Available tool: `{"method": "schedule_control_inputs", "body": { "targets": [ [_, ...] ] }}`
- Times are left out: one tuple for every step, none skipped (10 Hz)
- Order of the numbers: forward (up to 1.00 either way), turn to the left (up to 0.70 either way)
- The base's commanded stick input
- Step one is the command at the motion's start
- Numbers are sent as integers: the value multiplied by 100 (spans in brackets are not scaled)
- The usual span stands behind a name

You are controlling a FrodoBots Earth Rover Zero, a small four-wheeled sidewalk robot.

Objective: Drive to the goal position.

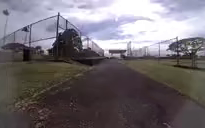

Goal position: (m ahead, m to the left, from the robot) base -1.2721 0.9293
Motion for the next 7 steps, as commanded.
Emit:
{"method": "schedule_control_inputs", "body": {
  "targets": [
    [50,0],
    [50,0],
    [50,0],
    [50,0],
    [50,0],
    [50,0],
    [50,0]
  ]
}}
